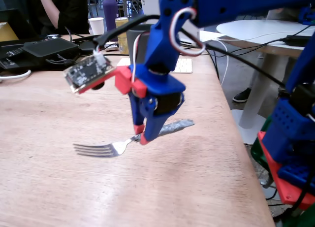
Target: Grab the fork and place it in gray glass
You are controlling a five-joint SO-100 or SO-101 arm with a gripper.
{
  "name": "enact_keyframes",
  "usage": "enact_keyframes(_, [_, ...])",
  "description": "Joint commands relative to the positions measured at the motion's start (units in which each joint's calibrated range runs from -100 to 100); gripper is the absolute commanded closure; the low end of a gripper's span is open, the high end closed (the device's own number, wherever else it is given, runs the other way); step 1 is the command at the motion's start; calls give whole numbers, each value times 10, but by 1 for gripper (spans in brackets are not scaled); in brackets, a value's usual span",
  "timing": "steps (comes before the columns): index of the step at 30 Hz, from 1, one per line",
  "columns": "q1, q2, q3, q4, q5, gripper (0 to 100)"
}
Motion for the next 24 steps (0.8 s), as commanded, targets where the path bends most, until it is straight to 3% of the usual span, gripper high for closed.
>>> enact_keyframes(1, [60, -98, 6, 29, -45, 100])
enact_keyframes(9, [47, -125, 6, 51, -120, 100])
enact_keyframes(20, [60, -130, -7, 53, -119, 100])
enact_keyframes(24, [62, -131, -126, 53, -120, 100])
